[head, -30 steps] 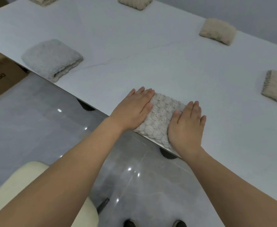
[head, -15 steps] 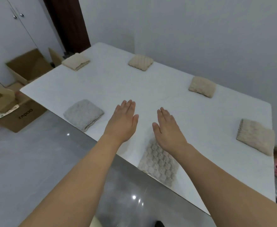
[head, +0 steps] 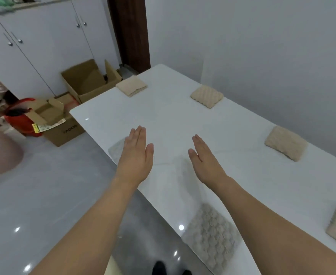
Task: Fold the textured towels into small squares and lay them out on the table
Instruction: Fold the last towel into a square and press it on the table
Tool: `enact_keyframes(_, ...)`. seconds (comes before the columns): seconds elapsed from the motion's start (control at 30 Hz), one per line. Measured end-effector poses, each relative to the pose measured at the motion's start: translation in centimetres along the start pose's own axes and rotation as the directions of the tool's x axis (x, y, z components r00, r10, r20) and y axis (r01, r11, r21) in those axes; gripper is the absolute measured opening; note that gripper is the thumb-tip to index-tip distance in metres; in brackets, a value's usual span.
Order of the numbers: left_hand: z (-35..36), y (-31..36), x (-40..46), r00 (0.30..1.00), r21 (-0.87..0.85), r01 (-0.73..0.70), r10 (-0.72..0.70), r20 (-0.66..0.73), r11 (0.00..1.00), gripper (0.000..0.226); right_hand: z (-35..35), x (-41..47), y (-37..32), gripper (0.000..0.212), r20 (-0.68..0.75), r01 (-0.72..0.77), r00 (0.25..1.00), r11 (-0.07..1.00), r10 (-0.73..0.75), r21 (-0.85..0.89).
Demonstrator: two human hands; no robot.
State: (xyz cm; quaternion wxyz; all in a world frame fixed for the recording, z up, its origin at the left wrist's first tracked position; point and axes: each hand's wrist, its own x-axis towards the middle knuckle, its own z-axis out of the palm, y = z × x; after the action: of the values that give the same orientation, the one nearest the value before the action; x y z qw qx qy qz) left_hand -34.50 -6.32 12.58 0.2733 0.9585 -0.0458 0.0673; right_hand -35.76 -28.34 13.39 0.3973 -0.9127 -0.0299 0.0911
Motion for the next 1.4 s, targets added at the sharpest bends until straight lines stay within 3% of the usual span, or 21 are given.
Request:
enact_keyframes(0.27, 5.2, -10.3, 3.2, 0.954, -0.264, 0.265, -0.293, -0.07, 0.927, 0.055, 8.4, 10.2, -1.0, 0.049, 0.191, 0.005, 0.98, 0.977, -0.047, 0.214)
enact_keyframes(0.47, 9.5, -15.6, 4.8, 0.855, -0.467, 0.39, -0.5, -0.136, 0.793, 0.055, 14.2, 17.9, 1.1, 0.046, 0.254, 0.047, 0.96, 0.961, -0.12, 0.274)
enact_keyframes(0.7, 12.0, -16.6, 6.3, 0.762, -0.698, 0.385, -0.635, -0.129, 0.604, 0.052, 17.8, 21.9, 3.3, 0.046, 0.26, 0.069, 0.952, 0.938, -0.164, 0.341)
enact_keyframes(0.87, 11.9, -16.5, 6.7, 0.729, -0.76, 0.367, -0.673, -0.124, 0.537, 0.051, 19.2, 22.4, 3.2, 0.046, 0.257, 0.105, 0.942, 0.918, -0.215, 0.382)
enact_keyframes(1.13, 12.2, -16.8, 6.6, 0.754, -0.721, 0.378, -0.645, -0.125, 0.582, 0.052, 20.5, 22.6, 2.7, 0.052, 0.231, 0.123, 0.943, 0.899, -0.237, 0.42)
enact_keyframes(1.27, 12.6, -17.0, 6.7, 0.778, -0.626, 0.399, -0.609, -0.155, 0.67, 0.054, 20.5, 22.6, 2.8, 0.052, 0.215, 0.141, 0.944, 0.894, -0.251, 0.426)
enact_keyframes(1.4, 13.0, -17.4, 6.9, 0.811, -0.457, 0.439, -0.56, -0.169, 0.774, 0.054, 20.5, 22.6, 2.7, 0.052, 0.227, 0.248, 0.924, 0.933, -0.309, 0.26)
